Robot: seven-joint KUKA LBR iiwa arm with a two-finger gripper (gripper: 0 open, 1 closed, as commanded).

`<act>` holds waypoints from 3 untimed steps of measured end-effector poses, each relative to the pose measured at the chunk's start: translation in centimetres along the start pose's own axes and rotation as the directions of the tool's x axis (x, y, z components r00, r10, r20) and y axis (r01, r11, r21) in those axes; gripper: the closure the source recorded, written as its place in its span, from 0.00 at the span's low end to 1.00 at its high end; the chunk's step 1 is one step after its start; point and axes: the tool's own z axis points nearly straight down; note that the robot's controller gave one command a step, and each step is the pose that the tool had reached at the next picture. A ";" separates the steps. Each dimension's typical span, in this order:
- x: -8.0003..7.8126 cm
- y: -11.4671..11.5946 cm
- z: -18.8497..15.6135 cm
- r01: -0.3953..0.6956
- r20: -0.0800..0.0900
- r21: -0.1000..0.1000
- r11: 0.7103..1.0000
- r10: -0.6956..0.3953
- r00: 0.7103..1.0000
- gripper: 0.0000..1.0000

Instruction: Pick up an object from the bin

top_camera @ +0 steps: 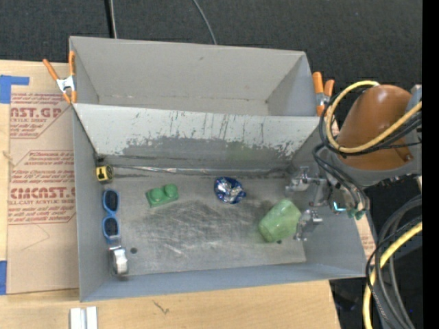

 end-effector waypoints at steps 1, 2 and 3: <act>-3.3 2.6 8.1 -0.101 -0.005 -0.003 0.995 0.100 0.995 0.00; -4.0 1.9 9.0 -0.199 0.007 -0.003 0.980 0.199 0.980 0.00; -4.1 1.9 8.8 -0.198 0.010 -0.003 0.980 0.198 0.980 1.00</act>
Offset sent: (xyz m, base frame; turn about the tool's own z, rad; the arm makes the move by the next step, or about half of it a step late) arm 0.0333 0.0227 -0.0761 0.1030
